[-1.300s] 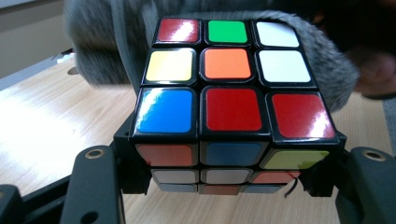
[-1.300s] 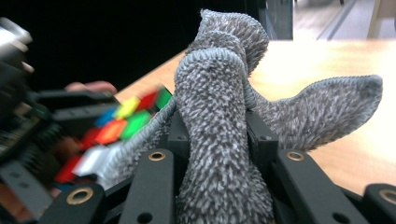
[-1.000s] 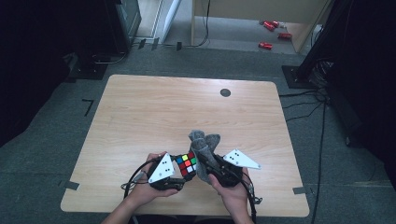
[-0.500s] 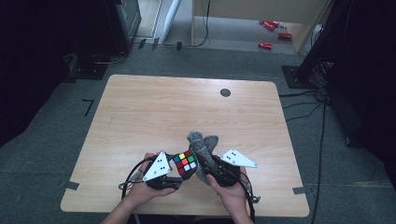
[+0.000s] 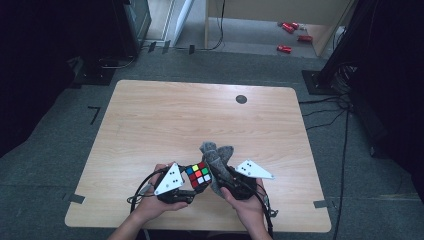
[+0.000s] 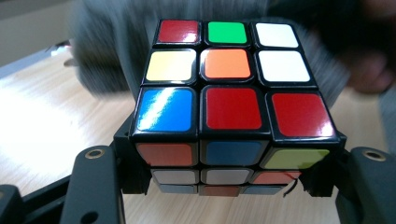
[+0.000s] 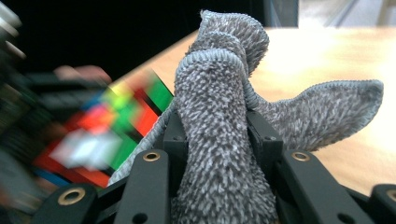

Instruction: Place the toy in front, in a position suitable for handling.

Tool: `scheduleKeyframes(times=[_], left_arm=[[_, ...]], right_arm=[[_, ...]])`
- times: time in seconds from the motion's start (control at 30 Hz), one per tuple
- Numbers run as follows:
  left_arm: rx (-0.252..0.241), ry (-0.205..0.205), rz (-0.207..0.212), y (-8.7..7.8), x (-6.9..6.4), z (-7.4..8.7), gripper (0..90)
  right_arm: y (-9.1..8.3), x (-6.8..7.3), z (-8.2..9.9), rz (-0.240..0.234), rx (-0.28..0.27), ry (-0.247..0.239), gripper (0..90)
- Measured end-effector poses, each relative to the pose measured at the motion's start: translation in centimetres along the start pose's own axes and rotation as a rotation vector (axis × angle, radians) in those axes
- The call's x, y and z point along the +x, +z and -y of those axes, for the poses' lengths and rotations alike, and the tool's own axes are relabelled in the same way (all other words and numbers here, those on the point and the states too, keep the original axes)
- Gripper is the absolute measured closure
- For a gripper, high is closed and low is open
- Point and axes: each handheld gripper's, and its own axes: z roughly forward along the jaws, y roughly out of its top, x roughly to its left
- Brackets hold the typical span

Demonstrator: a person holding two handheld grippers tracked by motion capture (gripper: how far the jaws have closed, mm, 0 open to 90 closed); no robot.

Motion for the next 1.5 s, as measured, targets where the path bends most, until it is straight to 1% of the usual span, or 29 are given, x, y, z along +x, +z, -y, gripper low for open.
scheduleKeyframes(times=[0.03,0.07,0.13,0.2,0.27,0.37,0.43,0.5,0.6,0.7,0.77,0.83,0.9,0.97,1.0,1.03,1.1,1.17,1.23,1.33,1.4,1.5], left_arm=[[0.014,0.011,-0.009,0.2,-0.1,0.1,34.3],[0.014,0.008,-0.009,0.3,-0.2,0.1,34.3],[-0.003,-0.011,0.000,0.2,-0.1,0.0,34.3],[-0.018,-0.027,0.000,-0.1,0.1,-0.1,34.3],[-0.035,-0.049,0.001,-0.5,0.5,-0.1,34.3],[-0.062,-0.092,0.009,-0.9,1.1,-0.1,34.3],[-0.073,-0.125,0.012,-1.1,1.5,-0.1,34.3],[-0.072,-0.157,0.009,-1.2,1.9,0.0,34.3],[-0.070,-0.218,0.007,-1.2,2.4,0.1,34.2],[-0.063,-0.259,0.003,-1.2,2.8,0.2,34.2],[-0.048,-0.280,-0.015,-1.0,3.0,0.3,34.2],[-0.037,-0.312,-0.034,-0.7,3.4,0.3,34.2],[-0.030,-0.347,-0.043,-0.6,3.8,0.4,34.2],[-0.023,-0.364,-0.053,-0.7,4.0,0.4,34.2],[-0.022,-0.370,-0.060,-0.8,4.2,0.4,34.2],[-0.027,-0.378,-0.068,-0.9,4.3,0.4,34.2],[-0.037,-0.401,-0.080,-1.1,4.6,0.3,34.2],[-0.044,-0.420,-0.094,-1.1,4.7,0.2,34.2],[-0.044,-0.434,-0.105,-1.2,4.8,0.0,34.2],[-0.046,-0.448,-0.117,-1.1,4.7,-0.2,34.2],[-0.049,-0.458,-0.116,-1.0,4.6,-0.4,34.2],[-0.048,-0.469,-0.113,-0.8,4.3,-0.6,34.2]], right_arm=[[-0.3,0.1,-0.3,-0.011,-0.016,-0.001,66.3],[-0.5,0.3,-0.6,-0.018,-0.030,-0.005,66.4],[-0.7,0.5,-0.8,-0.021,-0.051,-0.011,66.7],[-0.5,0.4,-0.5,-0.022,-0.042,-0.002,66.9],[0.0,-0.1,0.1,-0.016,-0.007,0.008,67.0],[1.0,-1.2,1.0,0.017,0.083,-0.008,66.6],[1.1,-2.1,1.4,0.045,0.095,0.004,66.6],[1.0,-2.9,1.6,0.092,0.106,-0.001,66.5],[1.2,-3.9,2.0,0.126,0.135,-0.010,64.3],[1.7,-4.6,2.5,0.137,0.177,-0.022,60.3],[2.0,-4.9,3.0,0.143,0.207,-0.039,55.6],[2.4,-5.5,3.3,0.122,0.242,-0.041,47.3],[2.4,-5.9,3.4,0.133,0.246,-0.040,39.9],[2.1,-6.1,3.2,0.157,0.233,-0.061,30.3],[1.9,-6.0,3.0,0.167,0.224,-0.082,28.2],[1.6,-5.9,2.7,0.167,0.209,-0.109,27.4],[1.0,-5.3,2.0,0.159,0.159,-0.158,25.0],[0.6,-4.6,1.4,0.129,0.114,-0.182,23.8],[0.4,-3.6,1.1,0.087,0.077,-0.197,23.3],[0.9,-2.1,1.2,0.019,0.068,-0.232,21.2],[1.4,-1.2,1.4,-0.012,0.067,-0.260,19.7],[1.9,-0.1,1.7,-0.030,0.061,-0.299,19.4]])
